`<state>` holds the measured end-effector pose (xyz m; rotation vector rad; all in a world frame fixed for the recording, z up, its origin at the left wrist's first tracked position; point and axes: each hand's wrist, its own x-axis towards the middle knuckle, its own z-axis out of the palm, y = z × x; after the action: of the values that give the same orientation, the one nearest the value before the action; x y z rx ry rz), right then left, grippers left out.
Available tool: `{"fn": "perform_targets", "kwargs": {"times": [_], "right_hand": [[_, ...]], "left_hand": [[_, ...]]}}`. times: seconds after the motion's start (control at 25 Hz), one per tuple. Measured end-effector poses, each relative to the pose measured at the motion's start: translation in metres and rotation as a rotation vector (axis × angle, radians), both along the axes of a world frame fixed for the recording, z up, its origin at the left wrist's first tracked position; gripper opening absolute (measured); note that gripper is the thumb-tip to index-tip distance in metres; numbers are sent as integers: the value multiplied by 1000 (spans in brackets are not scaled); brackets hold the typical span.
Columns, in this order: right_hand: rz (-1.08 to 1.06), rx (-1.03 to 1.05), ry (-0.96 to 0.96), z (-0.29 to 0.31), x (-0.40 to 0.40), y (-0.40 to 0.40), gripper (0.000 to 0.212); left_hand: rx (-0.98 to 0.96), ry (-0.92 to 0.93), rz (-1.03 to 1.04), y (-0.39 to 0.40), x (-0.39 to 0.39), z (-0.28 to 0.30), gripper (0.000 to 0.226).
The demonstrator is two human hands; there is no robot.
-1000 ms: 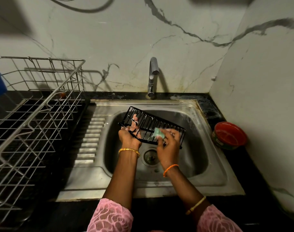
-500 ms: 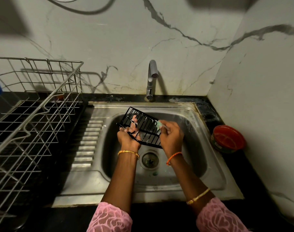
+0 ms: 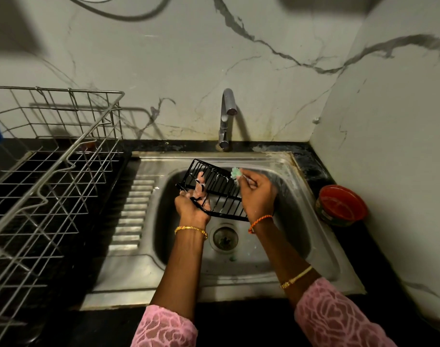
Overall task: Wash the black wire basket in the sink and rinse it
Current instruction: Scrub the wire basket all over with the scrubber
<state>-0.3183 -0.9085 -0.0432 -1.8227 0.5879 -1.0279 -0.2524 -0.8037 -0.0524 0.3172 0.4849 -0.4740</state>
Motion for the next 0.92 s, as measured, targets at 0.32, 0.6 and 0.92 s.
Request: {"fn": "perform_targets", "kwargs": {"times": [0.32, 0.6, 0.92], "right_hand": [[26, -18, 31, -50, -46, 35, 17], [165, -233, -24, -13, -38, -2, 16], [442, -289, 176, 33, -8, -24, 18]], "left_hand": [[134, -37, -121, 1, -1, -3, 38], [301, -244, -380, 11, -1, 19, 41], [693, -496, -613, 16, 3, 28, 39]]}}
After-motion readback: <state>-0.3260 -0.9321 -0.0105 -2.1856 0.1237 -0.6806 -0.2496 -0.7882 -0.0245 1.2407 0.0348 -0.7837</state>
